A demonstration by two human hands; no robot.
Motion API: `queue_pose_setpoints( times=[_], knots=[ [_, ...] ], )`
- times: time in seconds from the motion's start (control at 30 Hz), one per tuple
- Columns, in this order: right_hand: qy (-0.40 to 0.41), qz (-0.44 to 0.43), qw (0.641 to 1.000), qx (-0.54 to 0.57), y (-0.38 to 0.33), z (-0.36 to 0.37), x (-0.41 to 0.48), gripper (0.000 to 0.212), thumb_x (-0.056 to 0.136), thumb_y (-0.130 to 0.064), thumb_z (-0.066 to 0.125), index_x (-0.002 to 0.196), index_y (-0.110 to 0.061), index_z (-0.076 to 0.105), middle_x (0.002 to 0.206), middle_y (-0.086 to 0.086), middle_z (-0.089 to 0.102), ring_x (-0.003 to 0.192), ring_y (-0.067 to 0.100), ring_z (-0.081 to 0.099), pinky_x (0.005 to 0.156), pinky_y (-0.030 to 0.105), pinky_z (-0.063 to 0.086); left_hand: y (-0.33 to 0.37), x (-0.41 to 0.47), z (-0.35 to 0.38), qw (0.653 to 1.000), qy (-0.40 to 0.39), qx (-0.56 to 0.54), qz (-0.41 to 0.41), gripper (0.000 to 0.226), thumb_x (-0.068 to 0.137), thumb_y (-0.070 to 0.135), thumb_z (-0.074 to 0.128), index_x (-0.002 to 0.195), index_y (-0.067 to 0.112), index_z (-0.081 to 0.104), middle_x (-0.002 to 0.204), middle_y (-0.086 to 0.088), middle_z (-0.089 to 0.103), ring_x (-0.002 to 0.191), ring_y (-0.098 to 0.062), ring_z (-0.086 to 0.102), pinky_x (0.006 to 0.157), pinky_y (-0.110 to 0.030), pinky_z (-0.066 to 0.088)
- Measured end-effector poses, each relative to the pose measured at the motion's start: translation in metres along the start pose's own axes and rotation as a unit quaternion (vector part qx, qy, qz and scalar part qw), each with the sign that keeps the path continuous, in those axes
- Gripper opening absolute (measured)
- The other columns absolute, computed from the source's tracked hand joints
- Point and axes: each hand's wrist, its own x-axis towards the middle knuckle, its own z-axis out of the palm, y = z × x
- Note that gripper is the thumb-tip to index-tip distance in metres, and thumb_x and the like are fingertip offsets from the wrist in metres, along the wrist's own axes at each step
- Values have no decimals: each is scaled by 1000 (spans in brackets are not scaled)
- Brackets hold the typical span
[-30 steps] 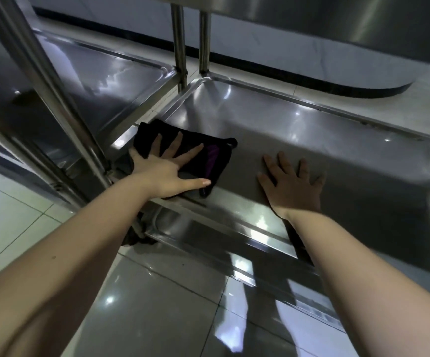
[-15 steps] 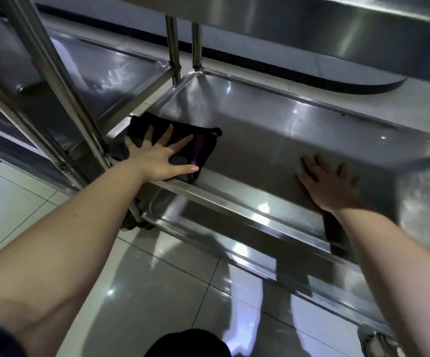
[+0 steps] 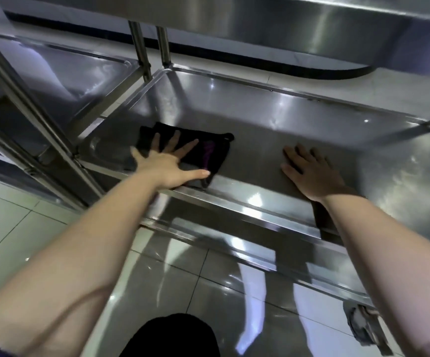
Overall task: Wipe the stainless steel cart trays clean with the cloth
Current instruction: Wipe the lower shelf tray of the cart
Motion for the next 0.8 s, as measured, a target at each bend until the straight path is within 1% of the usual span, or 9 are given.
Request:
queue_pose_setpoints(
  times=[0.1, 0.2, 0.3, 0.43, 0.47, 0.53, 0.63, 0.73, 0.8],
  knots=[
    [-11, 35, 999, 4, 27, -3, -15, 60, 96, -66, 20, 152, -49, 7, 164, -11, 3, 150, 32, 5, 118, 54, 5, -17, -4, -9, 1000, -16, -8, -26, 100, 40, 109, 13, 130, 77, -13, 161, 19, -16, 148, -30, -18, 108, -75, -9],
    [-16, 93, 996, 5, 41, -5, -25, 59, 96, -67, 19, 150, -52, 4, 164, -14, -2, 149, 38, -1, 114, 61, -2, 10, -13, -2, 1000, -13, -7, -15, 97, 41, 108, 8, 129, 76, -16, 161, 15, -18, 147, -37, -20, 106, -76, -10],
    [-2, 102, 995, -5, 42, -2, -28, 58, 98, -64, 18, 152, -49, 4, 164, -13, -2, 148, 41, -2, 115, 62, -2, 78, -23, 15, 999, 3, -1, 33, 93, 48, 106, 11, 132, 75, -14, 161, 15, -20, 145, -42, -22, 99, -78, -14],
    [-2, 94, 996, 3, 51, 1, -25, 55, 100, -57, 18, 152, -47, 3, 163, -14, -4, 148, 40, -3, 114, 63, -3, 193, -45, 43, 988, 11, -17, 155, 87, 55, 102, 16, 131, 74, -16, 153, 26, -31, 141, -46, -27, 90, -79, -24],
    [-1, 90, 996, 5, 54, 2, -24, 55, 101, -53, 20, 153, -46, 3, 164, -14, -3, 148, 40, -2, 114, 63, -2, 208, -48, 47, 987, 10, -18, 160, 89, 56, 101, 16, 135, 72, -14, 156, 22, -28, 141, -46, -28, 91, -78, -23],
    [4, 88, 996, 23, 58, 2, -22, 53, 102, -47, 23, 153, -45, 8, 163, -15, 1, 149, 38, -1, 114, 62, -3, 216, -47, 48, 989, 15, -6, 145, 92, 60, 101, 17, 141, 66, -9, 162, 10, -19, 141, -45, -30, 94, -78, -22],
    [27, 92, 989, 114, 64, 0, -20, 47, 104, -41, 29, 151, -45, 24, 162, -17, 14, 150, 29, 4, 116, 54, -6, 212, -48, 42, 992, 12, -10, 125, 75, 78, 90, 17, 145, 63, -3, 163, 9, -16, 145, -39, -25, 98, -75, -23],
    [99, 121, 949, 276, 63, -8, -23, 42, 103, -31, 37, 144, -38, 44, 154, -7, 39, 146, 21, 23, 119, 45, -3, 211, -42, 23, 993, -2, -50, 104, 53, 99, 63, 25, 150, 55, 13, 165, 10, 2, 150, -30, -4, 107, -72, -7],
    [165, 97, 923, 335, 51, -15, -28, 36, 98, -29, 50, 132, -31, 59, 140, -1, 56, 134, 23, 45, 120, 36, 16, 200, -31, 7, 990, 62, -51, 112, 44, 103, 40, 38, 147, 42, 36, 156, 2, 35, 142, -28, 28, 111, -59, 19]
  ],
)
